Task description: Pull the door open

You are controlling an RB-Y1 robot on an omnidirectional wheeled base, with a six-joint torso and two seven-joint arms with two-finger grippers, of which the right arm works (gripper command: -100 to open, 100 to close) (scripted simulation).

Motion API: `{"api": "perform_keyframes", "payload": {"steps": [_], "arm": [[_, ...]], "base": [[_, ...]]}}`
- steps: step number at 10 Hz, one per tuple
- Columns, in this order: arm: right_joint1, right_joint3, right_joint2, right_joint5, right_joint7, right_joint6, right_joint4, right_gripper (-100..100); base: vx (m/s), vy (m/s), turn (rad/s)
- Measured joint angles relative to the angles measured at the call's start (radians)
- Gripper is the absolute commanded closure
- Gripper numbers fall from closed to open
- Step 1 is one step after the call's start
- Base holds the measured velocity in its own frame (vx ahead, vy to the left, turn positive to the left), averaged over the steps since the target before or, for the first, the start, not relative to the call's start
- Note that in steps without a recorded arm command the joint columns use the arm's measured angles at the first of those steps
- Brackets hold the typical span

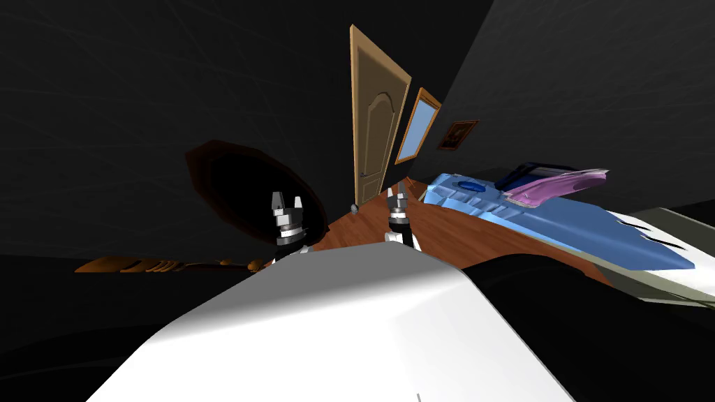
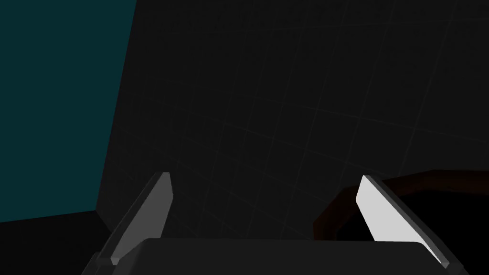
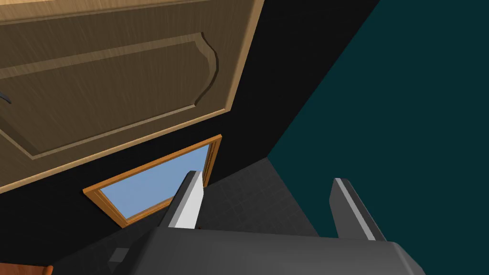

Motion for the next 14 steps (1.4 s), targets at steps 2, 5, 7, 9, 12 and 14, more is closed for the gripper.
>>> {"api": "perform_keyframes", "payload": {"steps": [2,5,7,9,12,14], "arm": [[-0.017,-0.002,-0.020,-0.007,-0.003,-0.003,0.035,-100],[-0.041,0.009,-0.043,-0.011,0.001,-0.016,0.100,-100],[-0.052,0.011,-0.057,-0.016,0.001,-0.027,0.138,-100],[-0.068,0.008,-0.073,-0.023,-0.003,-0.035,0.174,-100],[-0.096,0.015,-0.094,-0.030,-0.001,-0.049,0.246,-100],[-0.106,0.019,-0.107,-0.034,-0.001,-0.049,0.273,-100]], "base": [[0.100,-0.031,0.060],[0.120,-0.036,0.074],[0.092,-0.049,0.061],[0.077,-0.048,0.070],[0.105,-0.076,0.072],[0.099,-0.055,0.074]]}}
